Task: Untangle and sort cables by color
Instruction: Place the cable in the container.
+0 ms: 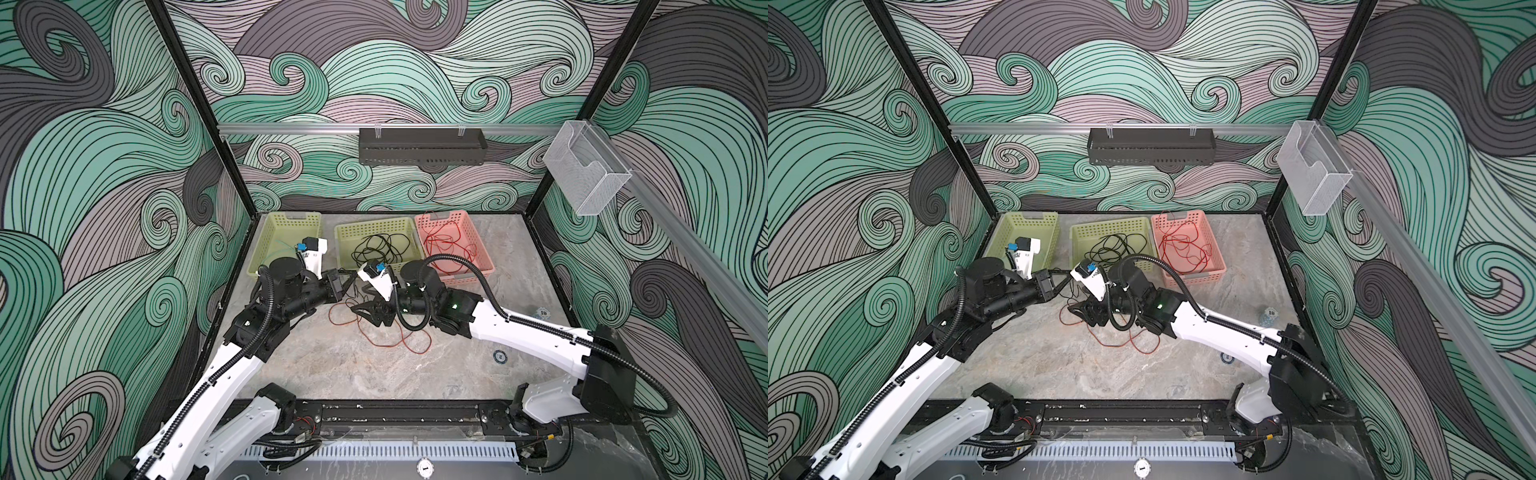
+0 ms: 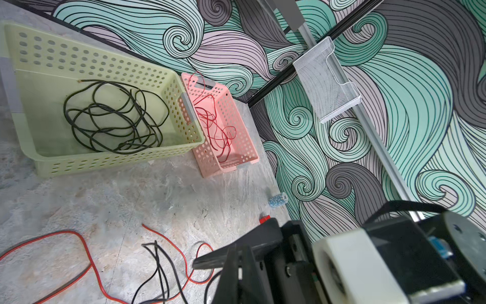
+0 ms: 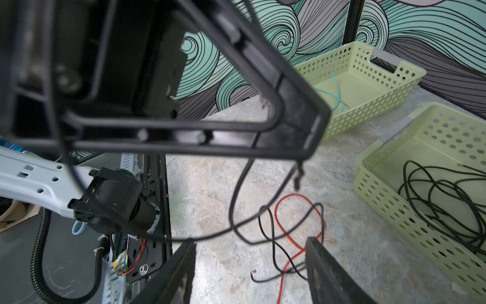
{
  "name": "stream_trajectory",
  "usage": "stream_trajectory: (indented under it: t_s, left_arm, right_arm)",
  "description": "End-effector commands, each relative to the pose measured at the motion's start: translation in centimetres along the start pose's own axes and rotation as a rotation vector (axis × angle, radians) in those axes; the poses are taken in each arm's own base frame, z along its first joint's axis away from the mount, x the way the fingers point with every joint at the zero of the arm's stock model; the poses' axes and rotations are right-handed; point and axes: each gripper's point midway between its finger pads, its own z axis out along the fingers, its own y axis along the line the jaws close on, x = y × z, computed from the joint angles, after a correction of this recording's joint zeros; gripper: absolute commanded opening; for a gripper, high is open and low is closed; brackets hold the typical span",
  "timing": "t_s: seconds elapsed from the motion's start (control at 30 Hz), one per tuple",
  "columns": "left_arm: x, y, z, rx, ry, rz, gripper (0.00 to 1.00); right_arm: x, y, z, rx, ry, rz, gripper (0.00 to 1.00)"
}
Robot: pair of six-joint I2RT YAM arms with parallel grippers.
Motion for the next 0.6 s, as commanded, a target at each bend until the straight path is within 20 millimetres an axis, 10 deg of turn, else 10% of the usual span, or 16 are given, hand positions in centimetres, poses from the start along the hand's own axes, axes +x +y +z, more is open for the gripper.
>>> stream_trajectory:
  t_s: [0.0, 0.13, 0.57]
  left_arm:
    - [-1.2, -2.3, -1.1, 0.083, -0.043, 0.005, 0.00]
    - [-1.2, -2.0, -1.8, 0.066, -0.060, 0.002, 0.00]
    - [-2.6, 0.6, -5.6, -0.104, -0.247, 0.052, 0.00]
  right_arm:
    - [-2.5, -0.2, 0.8, -0.002, -0.085, -0.043, 0.49]
    - [-3.2, -1.2, 0.8, 0.046, -0.143, -0.033, 0.00]
    - [1.4, -4.6, -2.3, 0.188, -0.094, 0.065, 0.00]
